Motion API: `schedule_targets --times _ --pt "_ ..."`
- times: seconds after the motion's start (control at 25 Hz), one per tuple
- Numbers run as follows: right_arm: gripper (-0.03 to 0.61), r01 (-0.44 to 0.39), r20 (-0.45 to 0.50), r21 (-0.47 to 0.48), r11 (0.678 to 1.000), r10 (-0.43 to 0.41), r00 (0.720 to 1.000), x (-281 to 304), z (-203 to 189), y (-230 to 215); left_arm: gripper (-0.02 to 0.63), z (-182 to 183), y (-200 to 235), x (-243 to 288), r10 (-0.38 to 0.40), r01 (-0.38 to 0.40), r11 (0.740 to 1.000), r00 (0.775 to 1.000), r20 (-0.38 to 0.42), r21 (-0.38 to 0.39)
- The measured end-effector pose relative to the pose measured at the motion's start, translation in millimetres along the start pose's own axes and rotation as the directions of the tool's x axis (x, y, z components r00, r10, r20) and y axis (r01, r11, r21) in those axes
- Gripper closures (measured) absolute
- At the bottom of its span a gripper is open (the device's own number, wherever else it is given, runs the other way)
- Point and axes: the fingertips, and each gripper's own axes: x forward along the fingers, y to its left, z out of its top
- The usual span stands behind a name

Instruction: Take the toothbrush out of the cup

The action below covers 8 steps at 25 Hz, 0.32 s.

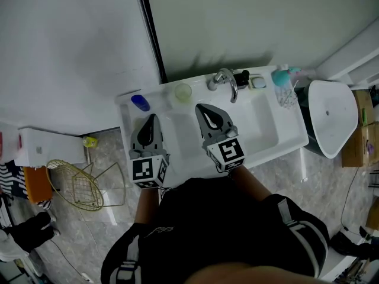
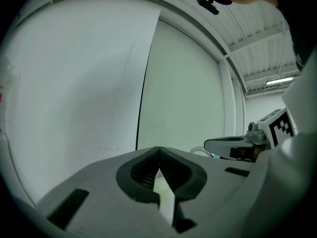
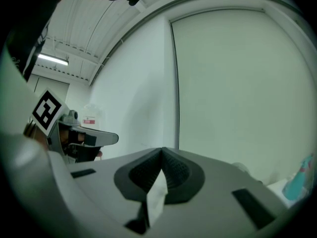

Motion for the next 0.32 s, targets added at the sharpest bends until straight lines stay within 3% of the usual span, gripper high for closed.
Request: schedule_targets --times 0.32 --pt "0.574 0.002 -0.004 0.002 1.0 -0.002 1.0 -2.4 -1.2 0.6 0.614 -1.3 -3.1 -1.8 -0.006 0.006 1.0 1.0 -0.003 0.004"
